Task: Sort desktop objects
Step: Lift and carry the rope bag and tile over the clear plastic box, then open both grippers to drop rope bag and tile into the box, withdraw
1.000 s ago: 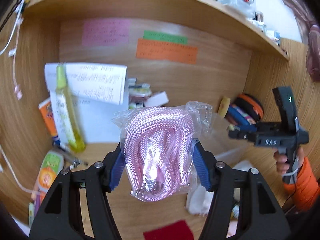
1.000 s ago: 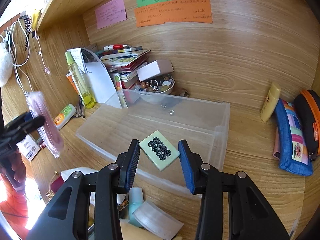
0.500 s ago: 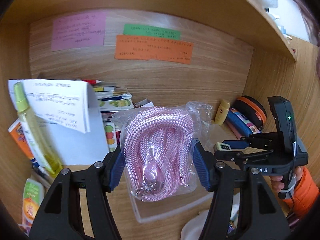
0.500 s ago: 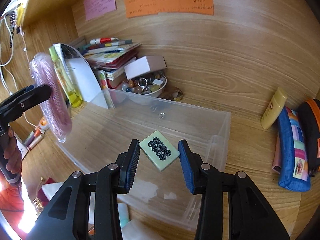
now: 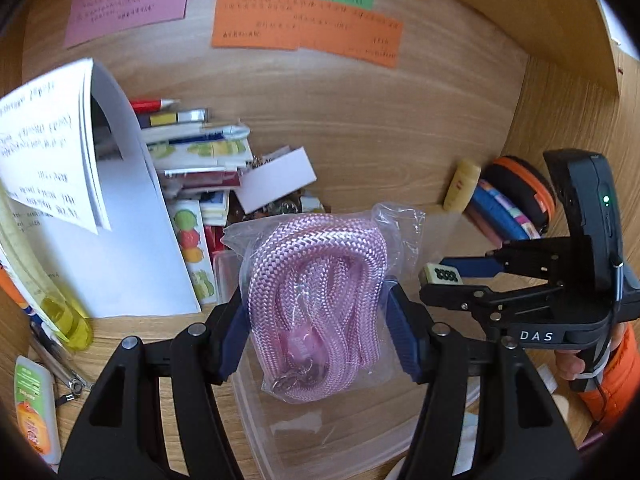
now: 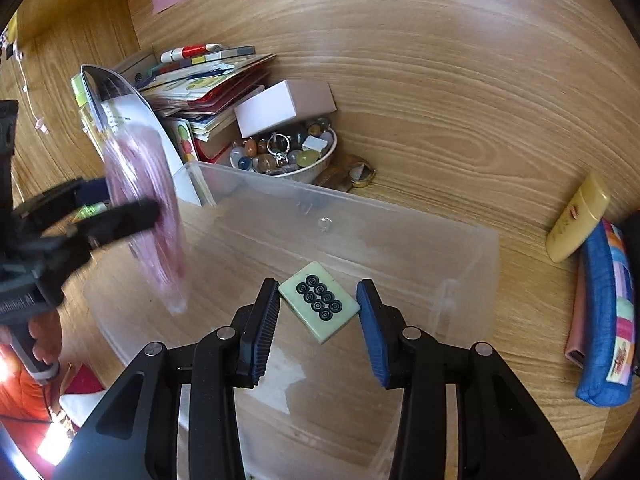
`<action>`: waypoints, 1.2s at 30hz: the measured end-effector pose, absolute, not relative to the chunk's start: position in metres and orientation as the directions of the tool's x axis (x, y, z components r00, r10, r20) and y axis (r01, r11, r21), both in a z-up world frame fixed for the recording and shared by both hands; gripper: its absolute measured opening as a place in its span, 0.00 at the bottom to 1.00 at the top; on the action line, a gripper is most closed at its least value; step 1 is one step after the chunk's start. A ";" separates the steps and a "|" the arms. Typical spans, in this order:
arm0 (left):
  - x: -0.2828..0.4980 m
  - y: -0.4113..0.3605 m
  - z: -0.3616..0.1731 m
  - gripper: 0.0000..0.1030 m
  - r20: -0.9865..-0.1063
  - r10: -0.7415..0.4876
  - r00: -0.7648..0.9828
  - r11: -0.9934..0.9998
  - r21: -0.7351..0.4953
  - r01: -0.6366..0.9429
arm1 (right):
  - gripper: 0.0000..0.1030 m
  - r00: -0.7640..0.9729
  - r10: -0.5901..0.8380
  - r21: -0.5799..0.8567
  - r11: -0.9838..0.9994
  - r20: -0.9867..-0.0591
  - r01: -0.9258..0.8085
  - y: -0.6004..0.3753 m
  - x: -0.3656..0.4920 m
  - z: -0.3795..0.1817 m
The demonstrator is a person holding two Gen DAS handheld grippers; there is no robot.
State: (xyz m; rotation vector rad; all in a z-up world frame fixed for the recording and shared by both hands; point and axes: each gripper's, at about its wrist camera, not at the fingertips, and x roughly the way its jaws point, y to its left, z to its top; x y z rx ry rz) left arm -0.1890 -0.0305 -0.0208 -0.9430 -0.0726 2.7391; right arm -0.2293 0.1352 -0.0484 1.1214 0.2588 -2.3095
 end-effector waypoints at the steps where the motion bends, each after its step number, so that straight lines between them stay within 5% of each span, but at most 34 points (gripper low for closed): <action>1: -0.190 -0.031 -0.023 0.60 -0.606 0.246 -0.756 -0.969 -0.127 -0.213 | 0.36 -0.500 -0.393 0.060 -0.828 -0.772 0.558 0.134 -0.230 -0.050; 22: -0.198 -0.021 -0.039 0.60 -0.660 0.222 -0.717 -0.972 -0.091 -0.217 | 0.36 -0.465 -0.375 0.036 -0.808 -0.802 0.589 0.132 -0.232 -0.063; 27: -0.197 -0.023 -0.039 0.63 -0.659 0.218 -0.720 -0.972 -0.085 -0.217 | 0.45 -0.488 -0.369 0.009 -0.805 -0.791 0.594 0.132 -0.225 -0.064; 32: -0.196 -0.022 -0.040 0.69 -0.656 0.204 -0.727 -0.975 -0.068 -0.213 | 0.68 -0.534 -0.377 -0.008 -0.811 -0.757 0.585 0.136 -0.218 -0.056; 36: -0.195 -0.022 -0.038 0.71 -0.650 0.205 -0.732 -0.975 -0.069 -0.211 | 0.69 -0.561 -0.365 -0.036 -0.815 -0.743 0.578 0.137 -0.213 -0.050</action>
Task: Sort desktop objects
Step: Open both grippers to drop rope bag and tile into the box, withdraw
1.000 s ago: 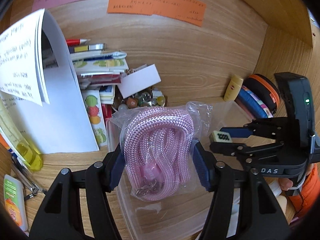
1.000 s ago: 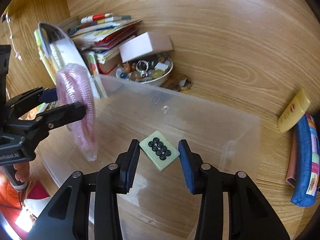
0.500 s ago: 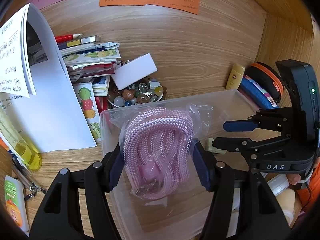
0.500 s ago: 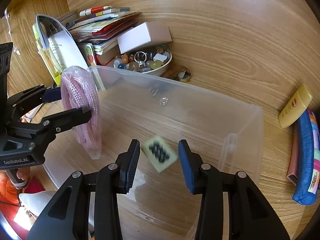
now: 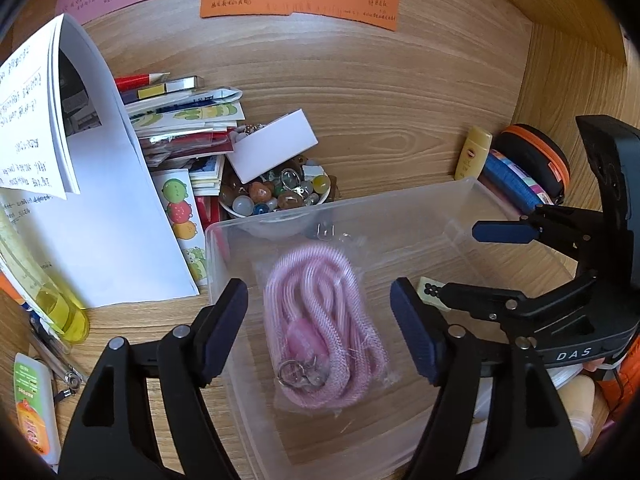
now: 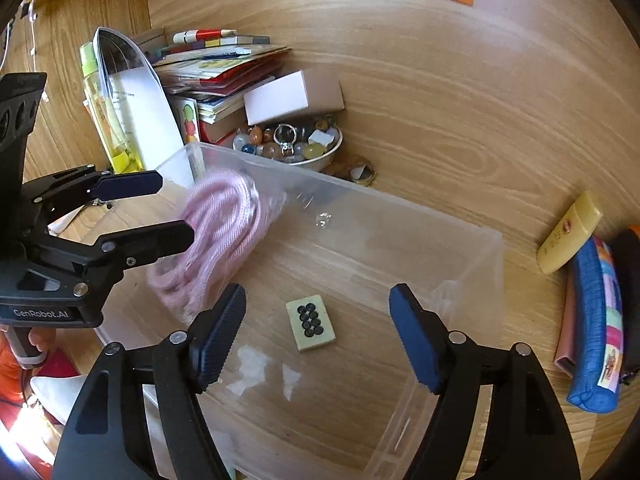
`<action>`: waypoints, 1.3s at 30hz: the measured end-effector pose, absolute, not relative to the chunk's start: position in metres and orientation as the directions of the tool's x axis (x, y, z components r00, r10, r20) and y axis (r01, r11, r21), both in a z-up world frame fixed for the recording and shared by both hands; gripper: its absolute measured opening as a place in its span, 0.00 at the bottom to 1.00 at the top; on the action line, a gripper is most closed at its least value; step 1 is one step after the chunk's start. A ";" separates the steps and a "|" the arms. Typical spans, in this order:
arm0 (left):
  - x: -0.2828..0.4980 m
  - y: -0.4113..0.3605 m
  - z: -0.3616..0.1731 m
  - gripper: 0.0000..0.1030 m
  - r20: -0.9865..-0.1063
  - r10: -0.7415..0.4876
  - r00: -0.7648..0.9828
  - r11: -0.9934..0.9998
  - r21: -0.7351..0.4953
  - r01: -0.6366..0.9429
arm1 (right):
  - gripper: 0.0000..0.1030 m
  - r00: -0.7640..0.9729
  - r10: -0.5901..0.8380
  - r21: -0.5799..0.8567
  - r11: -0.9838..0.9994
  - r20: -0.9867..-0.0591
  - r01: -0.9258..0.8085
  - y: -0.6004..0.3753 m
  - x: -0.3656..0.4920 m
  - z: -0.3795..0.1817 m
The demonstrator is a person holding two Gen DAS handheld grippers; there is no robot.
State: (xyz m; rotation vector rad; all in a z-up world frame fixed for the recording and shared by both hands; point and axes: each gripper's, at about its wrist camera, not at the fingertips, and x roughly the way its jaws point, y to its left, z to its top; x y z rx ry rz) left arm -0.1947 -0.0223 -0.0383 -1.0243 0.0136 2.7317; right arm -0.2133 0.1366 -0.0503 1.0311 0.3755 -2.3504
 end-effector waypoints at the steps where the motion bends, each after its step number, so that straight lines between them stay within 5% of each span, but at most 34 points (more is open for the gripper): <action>1: -0.194 -0.023 -0.037 0.71 -0.648 0.206 -0.733 -0.975 -0.070 -0.212 | 0.69 -0.566 -0.362 -0.042 -0.816 -0.741 0.577 0.137 -0.212 -0.049; 19: -0.167 -0.037 0.009 0.91 -0.524 0.202 -0.827 -0.979 -0.075 -0.192 | 0.77 -0.664 -0.333 -0.085 -0.854 -0.669 0.514 0.153 -0.195 -0.005; 30: -0.123 -0.038 0.044 0.97 -0.431 0.147 -0.890 -0.988 -0.028 -0.150 | 0.85 -0.777 -0.302 -0.165 -0.874 -0.552 0.457 0.174 -0.129 0.017; 39: -0.075 -0.028 0.040 0.97 -0.425 0.128 -0.896 -0.990 -0.007 -0.138 | 0.88 -0.763 -0.364 -0.076 -0.878 -0.535 0.473 0.184 -0.086 0.001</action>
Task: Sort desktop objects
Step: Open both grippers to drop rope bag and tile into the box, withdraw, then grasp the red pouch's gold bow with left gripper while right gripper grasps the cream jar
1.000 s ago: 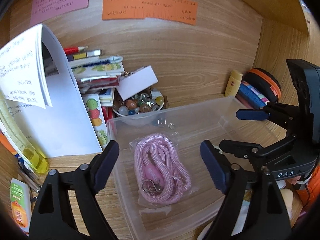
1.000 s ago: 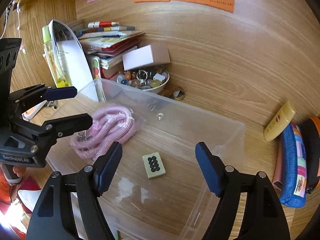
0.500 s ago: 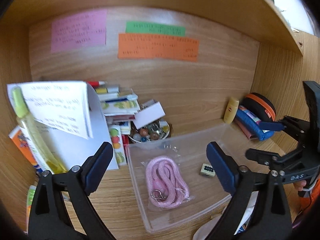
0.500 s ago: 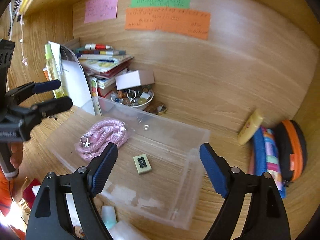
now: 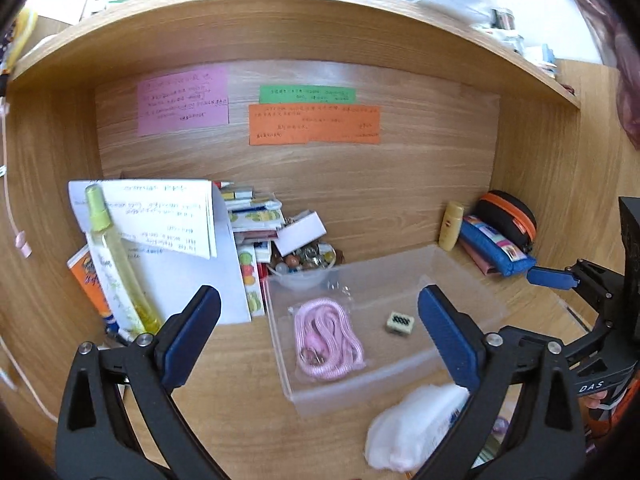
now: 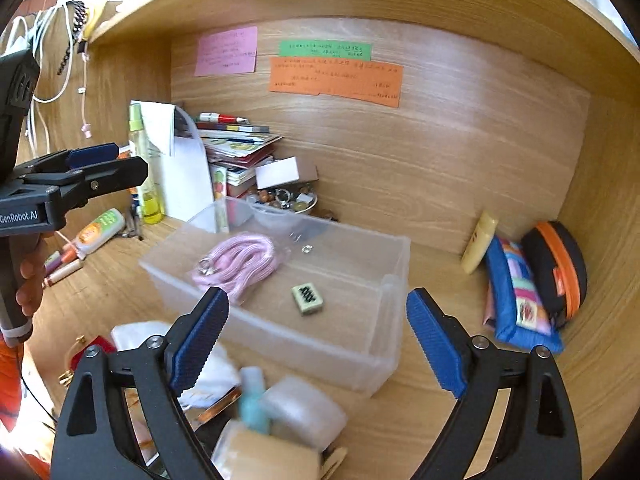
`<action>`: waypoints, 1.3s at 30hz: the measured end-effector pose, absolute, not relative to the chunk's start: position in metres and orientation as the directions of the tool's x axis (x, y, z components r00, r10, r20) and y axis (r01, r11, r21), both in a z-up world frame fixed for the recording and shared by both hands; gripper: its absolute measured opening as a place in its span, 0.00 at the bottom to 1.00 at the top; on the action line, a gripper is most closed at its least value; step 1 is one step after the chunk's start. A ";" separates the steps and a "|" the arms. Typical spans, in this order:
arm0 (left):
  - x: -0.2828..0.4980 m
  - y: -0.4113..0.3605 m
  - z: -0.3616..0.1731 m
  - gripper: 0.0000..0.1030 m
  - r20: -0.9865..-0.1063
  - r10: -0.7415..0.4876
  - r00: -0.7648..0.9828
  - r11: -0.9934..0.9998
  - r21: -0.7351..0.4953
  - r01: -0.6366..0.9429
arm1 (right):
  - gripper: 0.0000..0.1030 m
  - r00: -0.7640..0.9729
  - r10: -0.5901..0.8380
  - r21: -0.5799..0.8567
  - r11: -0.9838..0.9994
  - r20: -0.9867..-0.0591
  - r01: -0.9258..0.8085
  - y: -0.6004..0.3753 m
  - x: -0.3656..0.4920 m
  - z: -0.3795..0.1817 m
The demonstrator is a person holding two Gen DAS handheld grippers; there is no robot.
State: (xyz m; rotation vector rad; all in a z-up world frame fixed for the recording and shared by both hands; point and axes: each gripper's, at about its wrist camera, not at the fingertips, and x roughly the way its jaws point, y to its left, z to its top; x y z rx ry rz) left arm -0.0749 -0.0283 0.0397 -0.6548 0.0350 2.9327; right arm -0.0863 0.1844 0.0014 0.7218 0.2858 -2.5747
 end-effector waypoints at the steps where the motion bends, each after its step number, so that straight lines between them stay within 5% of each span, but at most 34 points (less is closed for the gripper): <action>1: -0.071 -0.028 0.037 0.98 -0.428 0.128 -0.895 -0.990 -0.007 -0.138 | 0.90 -0.762 -0.367 -0.069 -0.879 -0.534 0.472 0.185 -0.082 -0.002; 13: -0.025 -0.033 -0.007 0.98 -0.526 0.084 -0.846 -0.996 -0.008 -0.094 | 0.95 -0.786 -0.356 -0.023 -0.905 -0.505 0.424 0.202 -0.036 -0.022; 24: -0.006 -0.040 -0.053 0.98 -0.647 0.062 -0.760 -0.998 -0.052 -0.038 | 0.99 -0.729 -0.379 0.066 -0.905 -0.569 0.419 0.215 -0.028 -0.060; 29: 0.011 -0.046 -0.071 0.98 -0.686 0.049 -0.726 -0.999 -0.049 -0.022 | 0.99 -0.708 -0.323 -0.024 -0.901 -0.629 0.433 0.209 -0.018 -0.075; 39: 0.026 -0.049 -0.093 0.98 -0.710 0.098 -0.698 -0.995 -0.095 -0.043 | 0.99 -0.768 -0.269 -0.092 -0.916 -0.581 0.390 0.200 -0.005 -0.082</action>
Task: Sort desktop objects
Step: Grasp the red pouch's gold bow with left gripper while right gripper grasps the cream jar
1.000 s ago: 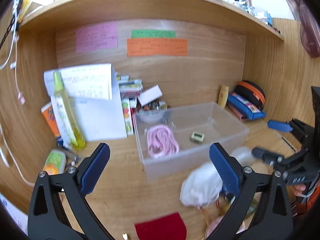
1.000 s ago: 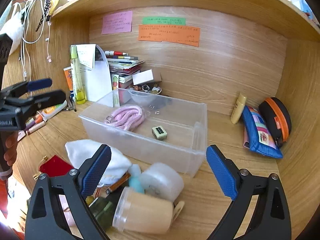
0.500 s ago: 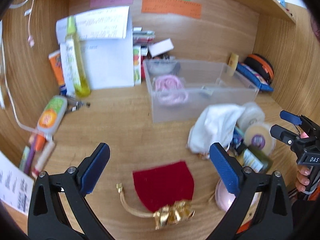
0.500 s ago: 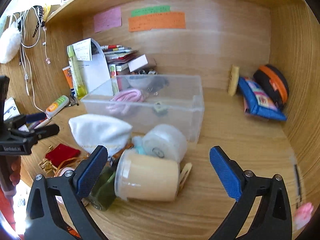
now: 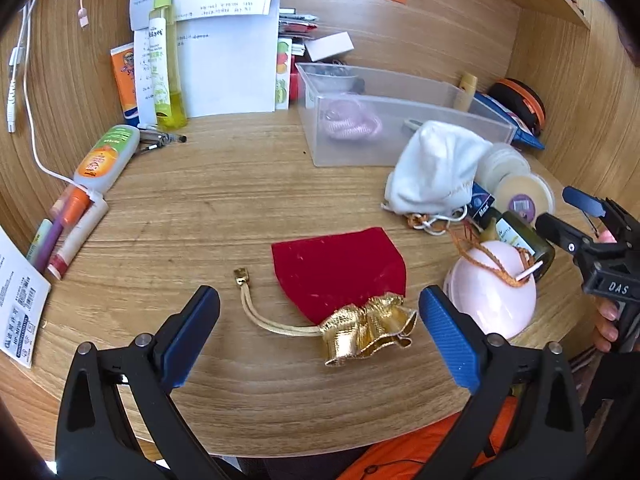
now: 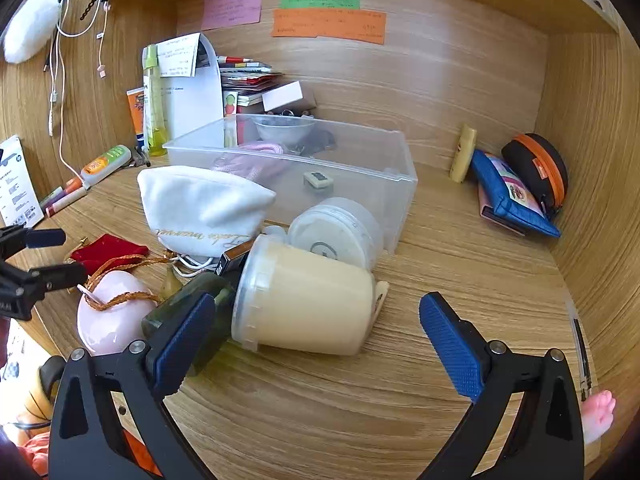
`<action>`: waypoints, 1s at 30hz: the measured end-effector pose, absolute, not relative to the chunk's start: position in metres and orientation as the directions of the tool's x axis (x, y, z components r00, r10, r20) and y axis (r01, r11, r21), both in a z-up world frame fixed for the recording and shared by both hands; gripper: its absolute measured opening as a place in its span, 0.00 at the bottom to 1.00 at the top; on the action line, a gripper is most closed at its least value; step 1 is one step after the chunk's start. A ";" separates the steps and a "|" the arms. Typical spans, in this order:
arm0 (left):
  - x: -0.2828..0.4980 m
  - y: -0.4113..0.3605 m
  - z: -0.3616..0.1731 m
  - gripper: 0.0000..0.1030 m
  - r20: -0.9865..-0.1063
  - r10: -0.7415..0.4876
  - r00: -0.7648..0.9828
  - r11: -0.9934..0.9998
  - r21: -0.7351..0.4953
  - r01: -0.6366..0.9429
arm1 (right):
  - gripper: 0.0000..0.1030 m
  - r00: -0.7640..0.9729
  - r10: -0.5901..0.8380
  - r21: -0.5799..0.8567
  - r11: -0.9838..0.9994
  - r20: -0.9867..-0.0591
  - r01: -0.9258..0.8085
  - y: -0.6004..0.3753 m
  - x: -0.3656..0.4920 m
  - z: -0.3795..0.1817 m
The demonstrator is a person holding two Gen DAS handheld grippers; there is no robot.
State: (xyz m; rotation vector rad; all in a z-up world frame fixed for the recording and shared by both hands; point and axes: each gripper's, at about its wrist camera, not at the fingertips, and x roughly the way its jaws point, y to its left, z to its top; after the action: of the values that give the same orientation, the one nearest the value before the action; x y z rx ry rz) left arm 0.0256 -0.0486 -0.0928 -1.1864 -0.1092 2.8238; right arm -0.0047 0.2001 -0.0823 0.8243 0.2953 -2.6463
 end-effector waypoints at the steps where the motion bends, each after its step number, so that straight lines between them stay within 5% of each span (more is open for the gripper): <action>1: 0.023 -0.048 -0.095 0.98 -0.715 0.104 -0.691 -0.994 -0.102 -0.044 | 0.99 -0.768 -0.266 -0.087 -0.919 -0.582 0.385 0.200 -0.006 -0.083; 14: 0.011 -0.032 -0.104 0.98 -0.707 0.014 -0.707 -0.999 -0.039 0.019 | 0.96 -0.700 -0.327 0.079 -0.929 -0.634 0.362 0.216 -0.029 -0.095; 18: 0.013 -0.034 -0.103 0.97 -0.681 0.002 -0.732 -0.998 -0.052 0.046 | 0.82 -0.697 -0.343 0.078 -0.921 -0.630 0.382 0.213 -0.025 -0.097; 26: 0.012 -0.037 -0.102 0.73 -0.658 -0.037 -0.752 -0.995 -0.046 0.089 | 0.61 -0.722 -0.345 0.051 -0.917 -0.600 0.395 0.211 -0.018 -0.093; 30: 0.012 -0.035 -0.103 0.58 -0.649 -0.063 -0.758 -0.995 -0.015 0.095 | 0.61 -0.710 -0.369 0.081 -0.911 -0.600 0.404 0.214 -0.021 -0.090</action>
State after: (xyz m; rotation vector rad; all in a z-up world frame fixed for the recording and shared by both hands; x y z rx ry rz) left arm 0.0119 -0.0354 -0.1028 -1.1153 -0.0757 3.0262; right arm -0.0210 0.2144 -0.0903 0.8852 0.0778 -2.5712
